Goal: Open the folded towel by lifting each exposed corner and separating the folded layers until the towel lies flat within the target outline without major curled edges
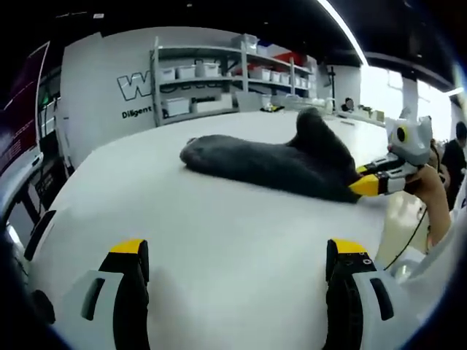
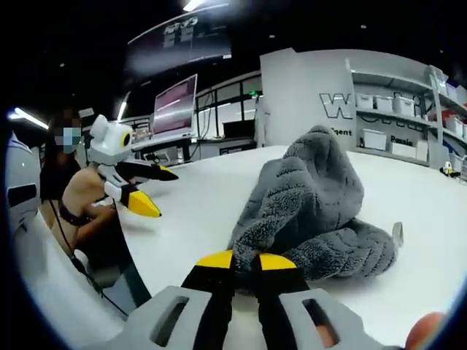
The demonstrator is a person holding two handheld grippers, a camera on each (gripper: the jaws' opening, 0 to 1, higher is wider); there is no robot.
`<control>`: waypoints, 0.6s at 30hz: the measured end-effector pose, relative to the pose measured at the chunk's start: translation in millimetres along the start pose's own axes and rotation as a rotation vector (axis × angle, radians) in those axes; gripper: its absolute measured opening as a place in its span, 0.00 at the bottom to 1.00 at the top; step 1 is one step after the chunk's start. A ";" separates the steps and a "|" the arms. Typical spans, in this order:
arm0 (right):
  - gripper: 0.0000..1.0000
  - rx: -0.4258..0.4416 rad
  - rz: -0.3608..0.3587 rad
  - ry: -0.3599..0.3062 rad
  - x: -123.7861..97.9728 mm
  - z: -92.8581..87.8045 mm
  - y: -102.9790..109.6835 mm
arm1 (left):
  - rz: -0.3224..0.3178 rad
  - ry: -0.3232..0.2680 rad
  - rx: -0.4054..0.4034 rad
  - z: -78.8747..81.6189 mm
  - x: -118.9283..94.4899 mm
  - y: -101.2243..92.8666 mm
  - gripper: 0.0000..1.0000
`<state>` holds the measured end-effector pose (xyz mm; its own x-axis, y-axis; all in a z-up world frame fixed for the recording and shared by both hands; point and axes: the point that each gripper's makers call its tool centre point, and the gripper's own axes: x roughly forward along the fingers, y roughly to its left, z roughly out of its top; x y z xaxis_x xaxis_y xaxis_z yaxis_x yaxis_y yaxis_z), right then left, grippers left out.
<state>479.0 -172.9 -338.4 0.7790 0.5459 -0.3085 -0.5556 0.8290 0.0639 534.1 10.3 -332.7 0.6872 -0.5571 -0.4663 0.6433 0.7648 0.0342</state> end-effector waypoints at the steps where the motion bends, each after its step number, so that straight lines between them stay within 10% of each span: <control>1: 0.06 0.000 0.008 0.001 -0.2 0.4 -0.5 | -0.002 0.002 -0.002 0.8 0.8 0.1 0.99; 18: 0.08 -0.110 0.055 0.134 -3.5 13.5 -8.0 | 0.248 0.009 -0.033 19.5 -14.0 33.2 0.99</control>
<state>484.7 -179.9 -325.0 0.7049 0.5627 -0.4319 -0.6303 0.7762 -0.0175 552.4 37.2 -307.7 0.8195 -0.3488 -0.4548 0.4442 0.8879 0.1195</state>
